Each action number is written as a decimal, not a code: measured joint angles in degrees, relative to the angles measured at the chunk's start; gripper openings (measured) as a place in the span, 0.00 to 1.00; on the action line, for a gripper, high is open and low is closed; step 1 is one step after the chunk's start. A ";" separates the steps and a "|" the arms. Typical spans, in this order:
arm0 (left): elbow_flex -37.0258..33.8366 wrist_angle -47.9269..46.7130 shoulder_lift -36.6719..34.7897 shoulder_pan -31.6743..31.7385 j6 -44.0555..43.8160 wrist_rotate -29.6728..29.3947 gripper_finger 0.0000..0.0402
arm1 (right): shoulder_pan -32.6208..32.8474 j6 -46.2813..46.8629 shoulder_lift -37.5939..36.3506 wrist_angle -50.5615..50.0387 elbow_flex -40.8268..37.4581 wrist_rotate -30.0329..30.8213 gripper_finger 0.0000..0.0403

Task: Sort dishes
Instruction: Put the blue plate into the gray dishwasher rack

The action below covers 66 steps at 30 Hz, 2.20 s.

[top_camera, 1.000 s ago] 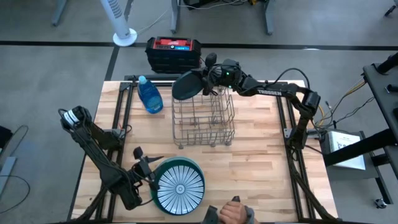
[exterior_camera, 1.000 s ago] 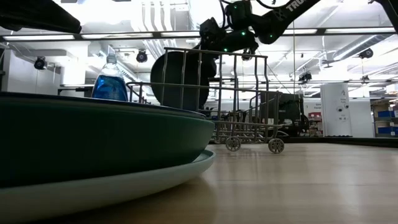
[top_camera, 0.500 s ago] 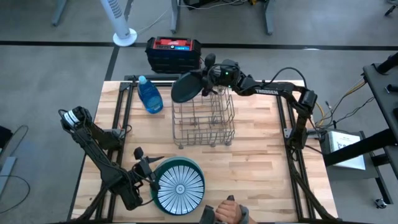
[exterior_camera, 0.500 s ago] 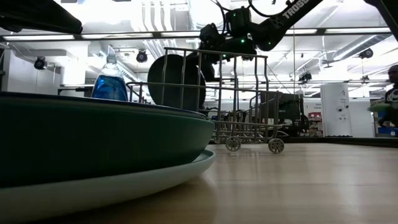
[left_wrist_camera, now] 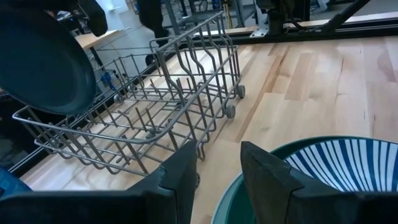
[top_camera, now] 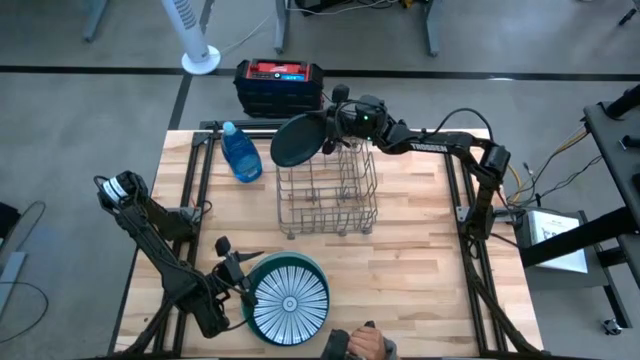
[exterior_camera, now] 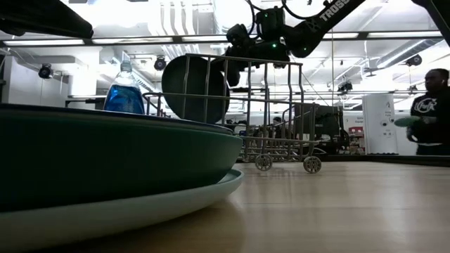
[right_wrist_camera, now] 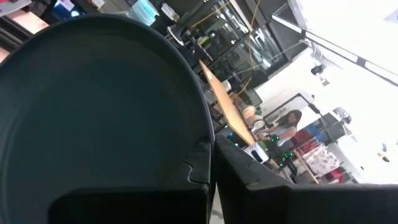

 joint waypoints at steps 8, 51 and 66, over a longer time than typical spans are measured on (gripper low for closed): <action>0.00 0.02 0.00 0.00 -0.04 0.02 0.29 | -0.04 0.96 0.00 -0.55 -0.91 4.14 0.00; 0.00 0.46 0.02 0.00 -0.07 0.13 0.29 | 4.32 -4.36 0.04 -2.41 -2.58 14.09 0.00; 0.00 0.46 0.02 0.00 -0.07 0.13 0.29 | 4.96 -8.74 -0.02 -1.63 -4.65 16.09 0.00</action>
